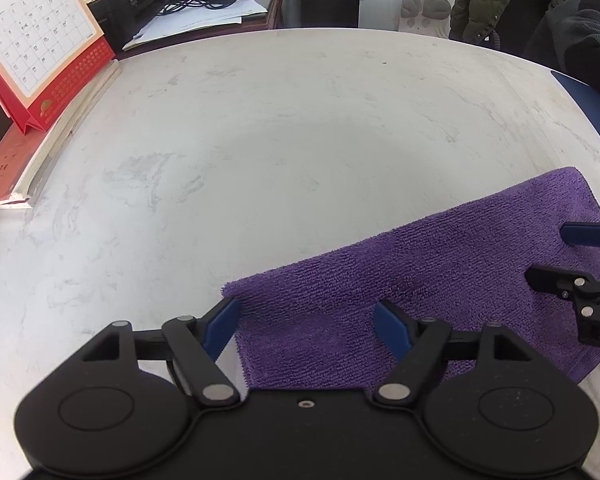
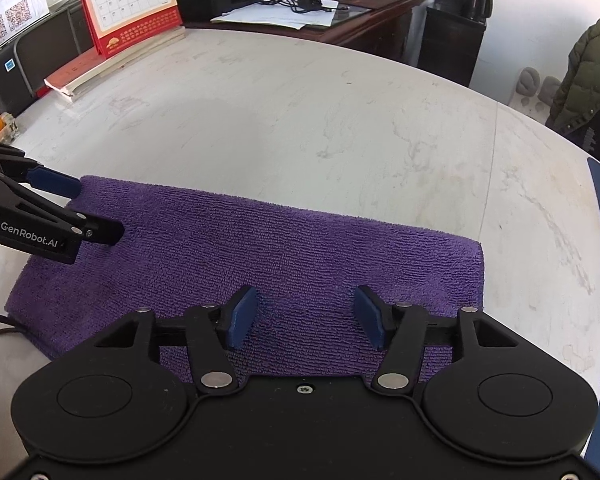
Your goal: Fold towel
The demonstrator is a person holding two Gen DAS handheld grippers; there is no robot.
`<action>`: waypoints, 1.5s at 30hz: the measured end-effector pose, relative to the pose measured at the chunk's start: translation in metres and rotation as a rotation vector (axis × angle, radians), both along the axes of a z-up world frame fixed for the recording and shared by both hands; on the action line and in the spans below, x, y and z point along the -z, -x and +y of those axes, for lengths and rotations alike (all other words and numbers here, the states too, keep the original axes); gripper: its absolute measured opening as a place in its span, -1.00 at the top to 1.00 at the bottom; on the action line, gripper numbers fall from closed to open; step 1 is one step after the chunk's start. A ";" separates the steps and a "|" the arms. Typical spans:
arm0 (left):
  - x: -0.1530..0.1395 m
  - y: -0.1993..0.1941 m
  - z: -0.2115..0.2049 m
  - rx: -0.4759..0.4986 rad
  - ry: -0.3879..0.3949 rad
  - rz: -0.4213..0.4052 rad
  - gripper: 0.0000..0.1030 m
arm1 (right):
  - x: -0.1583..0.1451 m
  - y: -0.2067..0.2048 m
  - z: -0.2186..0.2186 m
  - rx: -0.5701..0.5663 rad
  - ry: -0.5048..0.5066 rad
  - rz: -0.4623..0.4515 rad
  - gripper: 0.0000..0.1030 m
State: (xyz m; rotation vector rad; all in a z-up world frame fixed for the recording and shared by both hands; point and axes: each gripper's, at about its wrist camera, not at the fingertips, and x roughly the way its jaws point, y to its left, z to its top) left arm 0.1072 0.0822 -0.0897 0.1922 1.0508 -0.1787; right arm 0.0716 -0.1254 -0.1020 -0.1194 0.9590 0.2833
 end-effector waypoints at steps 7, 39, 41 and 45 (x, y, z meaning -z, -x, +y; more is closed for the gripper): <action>-0.020 0.013 0.010 -0.038 0.025 -0.026 -0.49 | 0.000 0.003 0.003 0.009 -0.021 0.026 -0.73; -0.055 0.071 0.010 -0.084 -0.029 -0.032 -0.68 | -0.024 0.050 0.002 0.130 -0.222 0.011 -0.99; -0.055 0.071 0.010 -0.084 -0.036 -0.032 -0.68 | -0.025 0.050 0.002 0.128 -0.221 0.010 -0.99; -0.054 0.071 0.010 -0.088 -0.060 -0.032 -0.68 | -0.025 0.051 0.004 0.122 -0.219 0.011 -0.99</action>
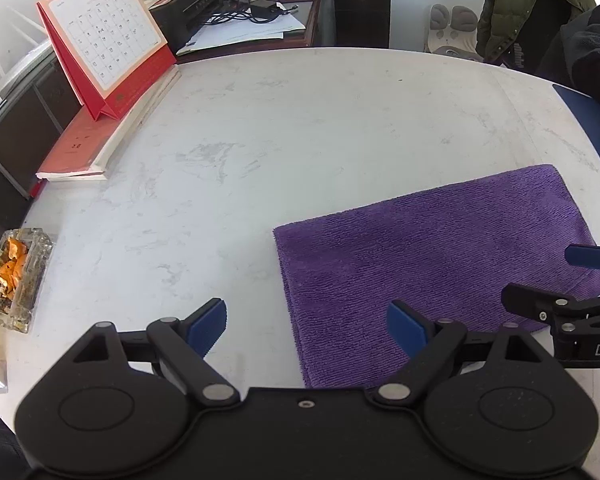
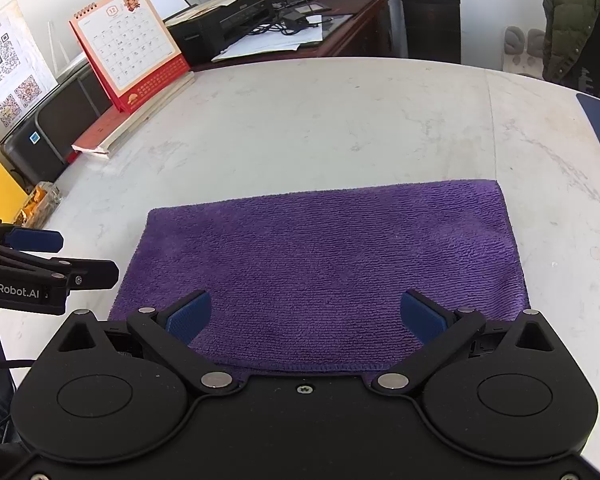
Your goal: Fold towel
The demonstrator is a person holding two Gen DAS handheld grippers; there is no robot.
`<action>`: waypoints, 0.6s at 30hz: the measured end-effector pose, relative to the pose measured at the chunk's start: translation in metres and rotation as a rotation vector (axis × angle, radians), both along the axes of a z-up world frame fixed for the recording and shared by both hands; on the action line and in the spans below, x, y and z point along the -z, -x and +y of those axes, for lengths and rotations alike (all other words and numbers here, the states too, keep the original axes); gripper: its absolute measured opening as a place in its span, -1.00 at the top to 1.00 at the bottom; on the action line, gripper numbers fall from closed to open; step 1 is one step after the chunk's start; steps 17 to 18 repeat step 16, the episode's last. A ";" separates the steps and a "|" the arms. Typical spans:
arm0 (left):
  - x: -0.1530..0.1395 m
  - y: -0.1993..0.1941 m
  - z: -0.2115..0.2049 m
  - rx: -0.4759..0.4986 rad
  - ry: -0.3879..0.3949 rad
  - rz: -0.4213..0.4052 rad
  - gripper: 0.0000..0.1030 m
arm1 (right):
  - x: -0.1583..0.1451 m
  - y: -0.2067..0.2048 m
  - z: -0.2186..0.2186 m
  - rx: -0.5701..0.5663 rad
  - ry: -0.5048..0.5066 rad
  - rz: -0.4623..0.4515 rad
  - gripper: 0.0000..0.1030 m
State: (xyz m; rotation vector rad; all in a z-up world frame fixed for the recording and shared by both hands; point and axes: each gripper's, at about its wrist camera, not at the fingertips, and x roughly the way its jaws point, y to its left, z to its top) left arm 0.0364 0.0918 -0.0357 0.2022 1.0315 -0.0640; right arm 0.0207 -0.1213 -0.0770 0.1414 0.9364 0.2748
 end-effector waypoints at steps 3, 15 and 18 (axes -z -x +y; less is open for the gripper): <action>0.000 -0.001 0.001 -0.003 -0.012 0.001 -0.68 | 0.000 0.001 0.002 -0.004 0.001 0.002 -0.99; -0.003 0.002 0.001 0.030 0.015 -0.027 -0.74 | 0.004 0.001 0.004 -0.006 0.012 0.023 -0.99; -0.003 0.002 0.001 0.034 0.016 -0.029 -0.75 | 0.004 0.001 0.004 -0.006 0.013 0.024 -0.99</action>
